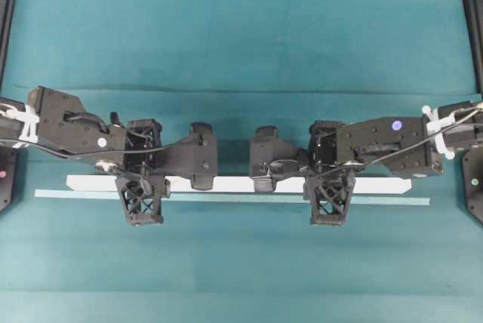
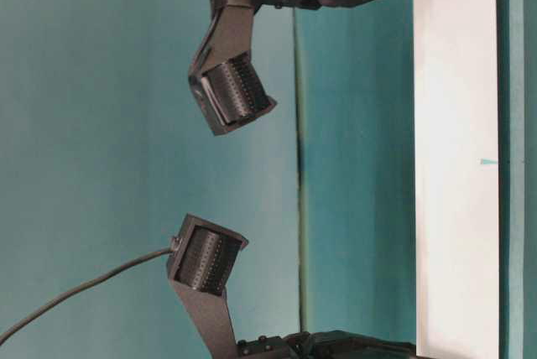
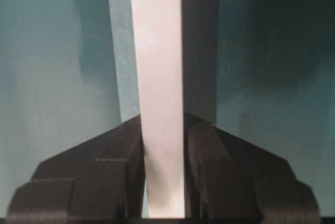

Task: Lift a wooden board with both hands.
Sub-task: 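Lower the white board back onto the table with both grippers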

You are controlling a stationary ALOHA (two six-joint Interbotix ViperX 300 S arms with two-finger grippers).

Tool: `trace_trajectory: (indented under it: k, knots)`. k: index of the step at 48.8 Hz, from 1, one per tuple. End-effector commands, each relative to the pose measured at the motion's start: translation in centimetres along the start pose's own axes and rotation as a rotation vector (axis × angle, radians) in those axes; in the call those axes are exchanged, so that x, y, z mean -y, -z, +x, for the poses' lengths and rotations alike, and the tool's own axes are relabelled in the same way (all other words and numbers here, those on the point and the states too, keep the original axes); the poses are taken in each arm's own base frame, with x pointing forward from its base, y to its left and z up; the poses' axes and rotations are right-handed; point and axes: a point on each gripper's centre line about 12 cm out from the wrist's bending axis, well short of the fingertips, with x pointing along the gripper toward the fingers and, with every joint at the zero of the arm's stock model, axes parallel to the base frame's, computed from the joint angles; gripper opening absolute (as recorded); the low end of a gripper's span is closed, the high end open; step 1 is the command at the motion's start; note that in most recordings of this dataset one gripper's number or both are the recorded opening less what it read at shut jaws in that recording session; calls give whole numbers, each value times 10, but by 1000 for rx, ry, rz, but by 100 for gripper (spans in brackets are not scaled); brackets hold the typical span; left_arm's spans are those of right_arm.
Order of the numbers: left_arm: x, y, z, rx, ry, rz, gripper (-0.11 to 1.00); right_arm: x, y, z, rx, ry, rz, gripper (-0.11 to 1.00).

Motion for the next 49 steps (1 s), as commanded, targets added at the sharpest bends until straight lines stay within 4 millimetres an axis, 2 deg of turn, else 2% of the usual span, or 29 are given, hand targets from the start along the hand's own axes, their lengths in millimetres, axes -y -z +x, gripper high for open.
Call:
trace_trajectory:
  k: [1,38,49]
  knots:
    - [-2,-3,-4,15,-1,-5,17,-2,-1,3,0,-3,-10,21]
    - [1,5,6,15,3,-15,17,-2,6,12,4,-5,1,21]
    - [4,0,6,88,12,-1,17,-2,5,11,12,-8,2,21]
